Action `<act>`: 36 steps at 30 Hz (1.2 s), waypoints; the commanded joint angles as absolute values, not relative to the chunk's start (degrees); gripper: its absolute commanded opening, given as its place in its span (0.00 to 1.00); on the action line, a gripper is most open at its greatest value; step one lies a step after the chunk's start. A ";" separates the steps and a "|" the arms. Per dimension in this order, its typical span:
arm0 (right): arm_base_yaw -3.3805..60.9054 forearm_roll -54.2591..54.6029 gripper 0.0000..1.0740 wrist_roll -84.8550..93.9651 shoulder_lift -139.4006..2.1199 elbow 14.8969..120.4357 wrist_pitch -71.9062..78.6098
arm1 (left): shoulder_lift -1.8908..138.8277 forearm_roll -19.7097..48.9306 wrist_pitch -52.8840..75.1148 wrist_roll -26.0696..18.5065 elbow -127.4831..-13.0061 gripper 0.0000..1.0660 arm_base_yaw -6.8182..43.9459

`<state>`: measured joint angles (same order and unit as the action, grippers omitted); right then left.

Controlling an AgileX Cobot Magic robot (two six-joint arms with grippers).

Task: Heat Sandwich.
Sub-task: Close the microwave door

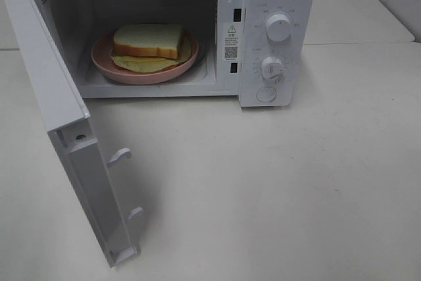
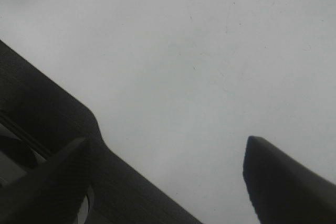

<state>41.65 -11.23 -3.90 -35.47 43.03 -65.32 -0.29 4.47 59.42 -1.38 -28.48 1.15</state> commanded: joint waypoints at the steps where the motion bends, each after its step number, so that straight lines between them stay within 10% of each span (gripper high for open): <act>1: 41.42 -11.23 0.71 -5.39 -32.09 42.69 -68.70 | -1.78 4.53 58.84 -1.43 -28.25 0.95 1.60; 15: 39.59 -11.46 0.71 -6.25 -18.56 36.67 -72.08 | -1.78 4.53 58.84 -1.43 -28.25 0.95 1.60; 36: 12.66 -7.05 0.71 -8.19 -5.79 30.77 -62.11 | -1.78 4.53 58.84 -1.43 -28.25 0.95 1.60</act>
<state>13.29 -7.33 -7.91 -6.25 30.77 -62.85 -0.29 4.47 59.42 -1.38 -28.48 1.15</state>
